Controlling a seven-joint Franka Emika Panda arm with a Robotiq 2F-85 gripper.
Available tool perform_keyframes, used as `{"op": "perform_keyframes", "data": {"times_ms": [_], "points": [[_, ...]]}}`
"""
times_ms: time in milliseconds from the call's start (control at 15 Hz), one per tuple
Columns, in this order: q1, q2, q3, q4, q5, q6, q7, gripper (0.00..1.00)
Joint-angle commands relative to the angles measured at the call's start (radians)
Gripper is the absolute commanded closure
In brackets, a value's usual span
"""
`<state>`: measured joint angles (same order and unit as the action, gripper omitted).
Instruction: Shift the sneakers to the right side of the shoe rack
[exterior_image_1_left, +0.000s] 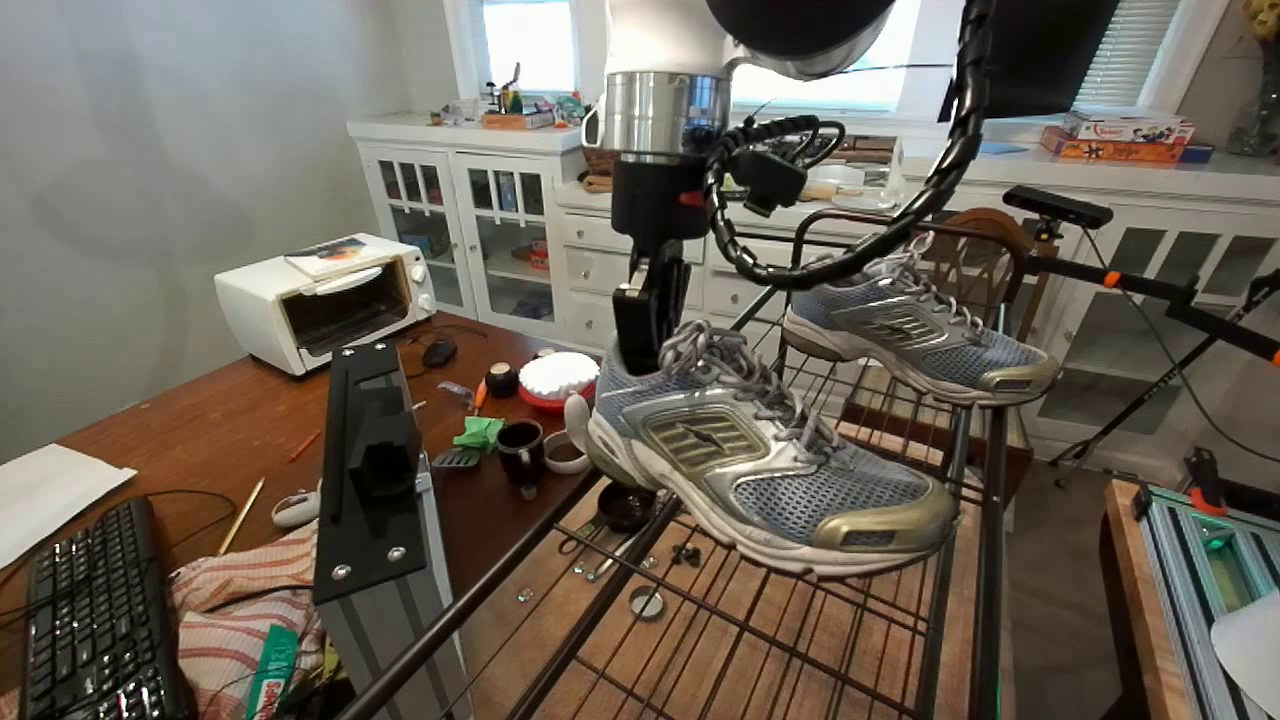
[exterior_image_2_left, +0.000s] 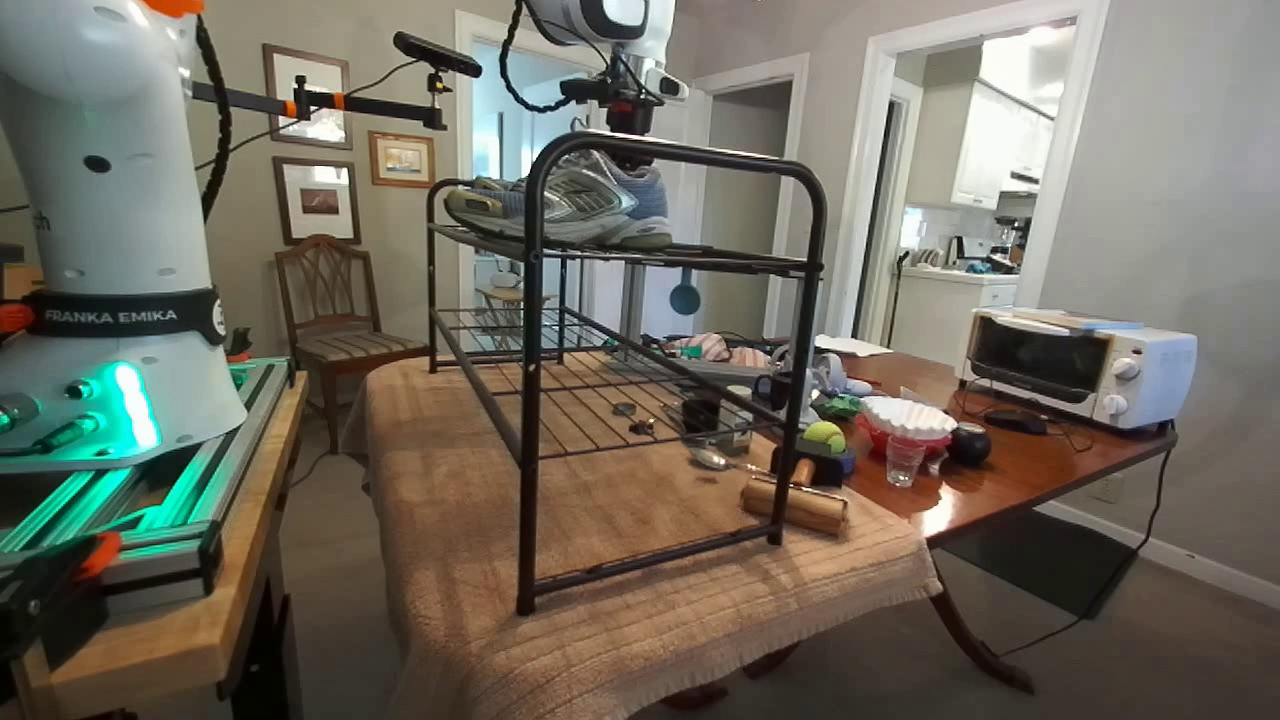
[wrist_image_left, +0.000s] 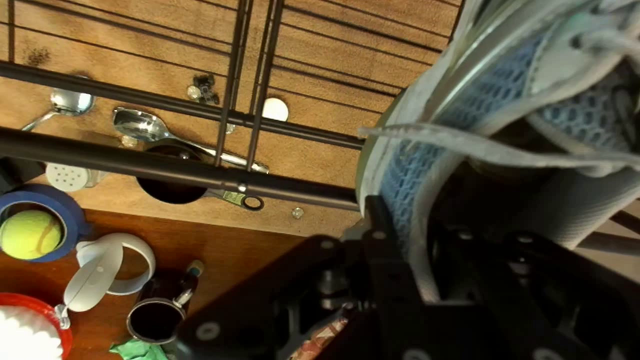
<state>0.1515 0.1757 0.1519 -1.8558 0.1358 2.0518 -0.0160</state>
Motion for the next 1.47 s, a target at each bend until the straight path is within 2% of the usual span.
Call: {"op": "perform_keyframes", "data": {"times_ms": [0, 267, 667, 933, 1400], "points": [[-0.019, -0.085, -0.012, -0.077, -0.019, -0.02, -0.06, 0.97], [-0.034, -0.156, -0.028, -0.157, -0.045, 0.01, -0.099, 0.97], [-0.04, -0.241, -0.039, -0.253, -0.101, 0.034, -0.092, 0.97], [-0.045, -0.271, -0.046, -0.305, -0.142, 0.074, -0.102, 0.97], [-0.058, -0.298, -0.071, -0.366, -0.142, 0.154, -0.145, 0.97]]}}
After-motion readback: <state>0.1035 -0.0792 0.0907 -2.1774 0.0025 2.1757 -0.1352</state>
